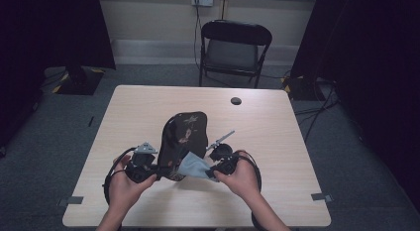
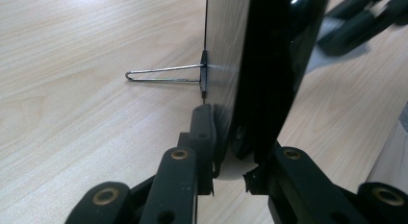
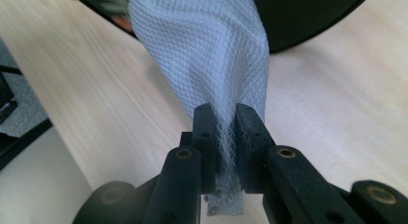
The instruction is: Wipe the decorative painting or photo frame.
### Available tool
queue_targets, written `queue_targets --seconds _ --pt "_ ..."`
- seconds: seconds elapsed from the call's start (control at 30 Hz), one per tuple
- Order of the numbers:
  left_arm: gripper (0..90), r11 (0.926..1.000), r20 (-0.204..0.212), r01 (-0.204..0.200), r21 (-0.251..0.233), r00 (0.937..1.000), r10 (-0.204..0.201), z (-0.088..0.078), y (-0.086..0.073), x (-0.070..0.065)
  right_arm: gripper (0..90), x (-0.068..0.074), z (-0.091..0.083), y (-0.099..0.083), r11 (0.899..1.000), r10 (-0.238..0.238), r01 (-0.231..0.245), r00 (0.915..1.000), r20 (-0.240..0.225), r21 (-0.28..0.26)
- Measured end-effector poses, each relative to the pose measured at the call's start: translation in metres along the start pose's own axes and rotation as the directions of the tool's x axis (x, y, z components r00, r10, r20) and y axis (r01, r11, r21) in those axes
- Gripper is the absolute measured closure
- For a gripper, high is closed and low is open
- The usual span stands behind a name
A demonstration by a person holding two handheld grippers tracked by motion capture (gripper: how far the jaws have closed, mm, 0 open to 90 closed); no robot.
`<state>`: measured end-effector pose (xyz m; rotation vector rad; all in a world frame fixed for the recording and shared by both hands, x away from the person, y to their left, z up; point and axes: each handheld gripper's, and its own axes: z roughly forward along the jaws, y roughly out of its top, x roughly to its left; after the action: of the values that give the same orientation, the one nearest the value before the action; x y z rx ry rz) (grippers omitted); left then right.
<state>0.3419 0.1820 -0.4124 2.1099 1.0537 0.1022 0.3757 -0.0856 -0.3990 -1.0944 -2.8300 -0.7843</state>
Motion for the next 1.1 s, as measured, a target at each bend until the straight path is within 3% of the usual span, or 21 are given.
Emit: queue_targets --seconds 0.33,0.5,0.73,1.1 --pt "77.7 1.0000 0.001 0.006 -0.002 1.0000 -0.006 0.000 -0.001 -0.001 80.8 0.024 -0.055 0.037 0.992 -0.076 0.077 0.9970 0.016 -0.097" --pt "77.8 1.0000 0.001 0.004 -0.004 1.0000 -0.004 -0.001 -0.001 0.001 80.7 0.033 -0.063 0.054 0.988 -0.110 0.114 0.9932 0.037 -0.105" --pt "77.9 1.0000 0.001 0.001 -0.005 1.0000 -0.001 -0.001 -0.001 0.000 80.8 0.035 -0.053 0.058 0.990 -0.104 0.108 0.9936 0.044 -0.092" --pt "77.9 1.0000 0.003 0.003 -0.005 1.0000 -0.003 -0.001 -0.001 0.001 80.9 0.024 -0.013 0.039 0.997 -0.059 0.059 0.9983 0.002 -0.051"
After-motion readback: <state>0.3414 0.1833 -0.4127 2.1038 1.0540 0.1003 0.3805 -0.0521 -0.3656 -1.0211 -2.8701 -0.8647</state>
